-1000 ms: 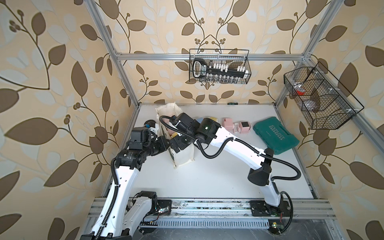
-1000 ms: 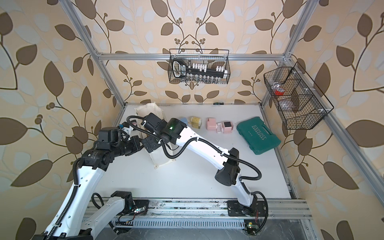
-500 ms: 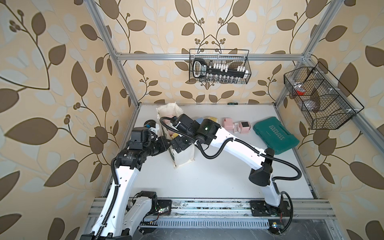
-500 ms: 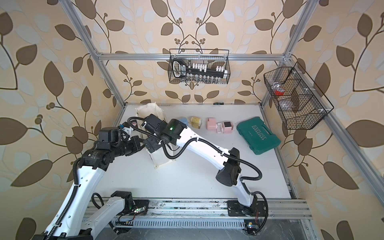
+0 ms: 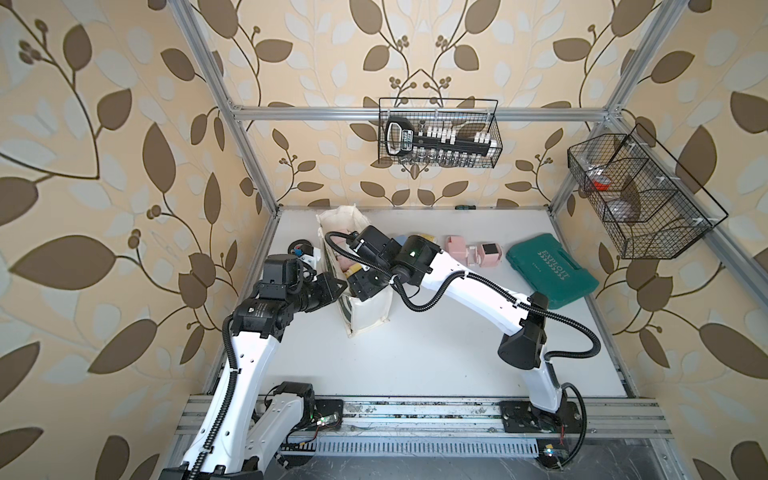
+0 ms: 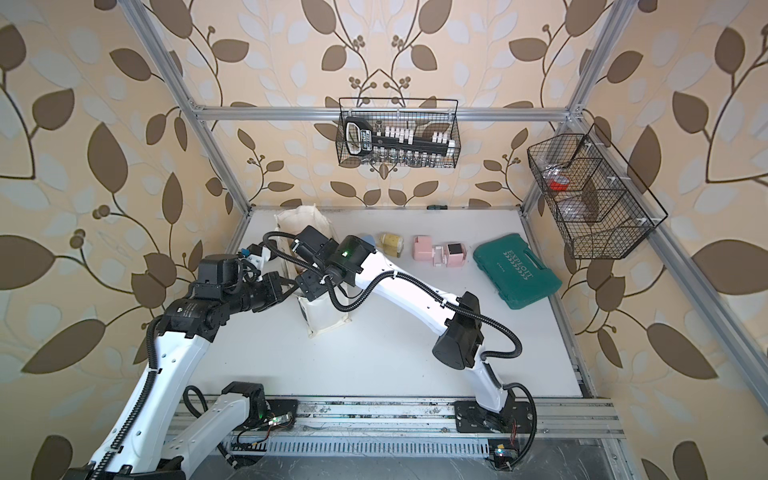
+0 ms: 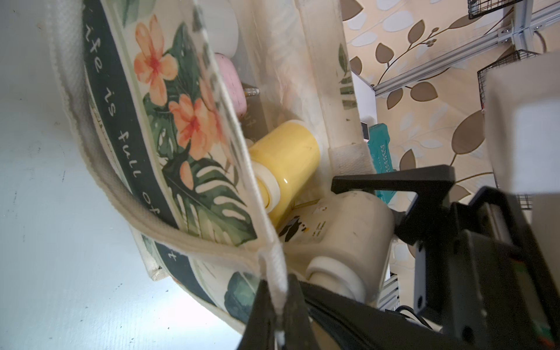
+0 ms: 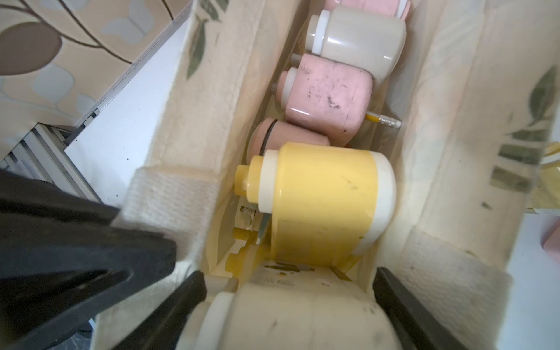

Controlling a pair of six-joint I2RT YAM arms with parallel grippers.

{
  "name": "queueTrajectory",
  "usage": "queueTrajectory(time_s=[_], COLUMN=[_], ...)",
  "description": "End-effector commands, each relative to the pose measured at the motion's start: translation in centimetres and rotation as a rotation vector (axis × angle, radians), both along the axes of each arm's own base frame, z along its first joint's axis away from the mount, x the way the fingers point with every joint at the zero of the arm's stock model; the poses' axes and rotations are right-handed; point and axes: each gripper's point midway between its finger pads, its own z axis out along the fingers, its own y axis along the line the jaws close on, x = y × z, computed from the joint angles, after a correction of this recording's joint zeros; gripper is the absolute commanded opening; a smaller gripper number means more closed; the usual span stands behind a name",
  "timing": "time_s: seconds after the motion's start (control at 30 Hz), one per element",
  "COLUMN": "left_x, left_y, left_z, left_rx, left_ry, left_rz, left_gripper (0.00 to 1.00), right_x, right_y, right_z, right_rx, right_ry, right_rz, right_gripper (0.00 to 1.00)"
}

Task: Take out the pencil sharpeners from the tote bags
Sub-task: Pick up the pencil sharpener from the canvas bag.

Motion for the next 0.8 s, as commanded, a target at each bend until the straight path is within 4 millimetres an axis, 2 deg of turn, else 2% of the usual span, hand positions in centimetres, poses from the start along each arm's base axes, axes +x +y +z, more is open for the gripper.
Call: queueTrajectory(time_s=[0.0,0.17,0.4,0.53,0.77], left_x=[-0.1,-0.2,-0.2,-0.3,-0.3], left_y=[-0.9,-0.8,-0.8,-0.7,-0.6], left_z=[2.4,2.5,2.3,2.3,2.0], left_rx=[-0.024,-0.014,-0.011,-0.007,-0.002], left_ry=[-0.095,-0.097,-0.091,-0.093,-0.084], left_rz=[-0.057,-0.054,-0.054,-0.053,-0.048], left_gripper=[0.0,0.0,0.0,0.0,0.0], right_x=[-1.4,-1.2,-0.4,-0.4,-0.1], right_y=[-3.4,-2.5,-2.6,-3.0,-4.4], right_z=[-4.4,-1.0,5.2,8.3,12.6], right_rx=[-0.197,-0.103,0.046,0.122,0.222], right_ry=[0.113,0.073,-0.049,-0.099,-0.155], right_rz=[-0.012,-0.019,-0.042,-0.047,-0.067], right_gripper=[0.74,0.69,0.66,0.66,0.65])
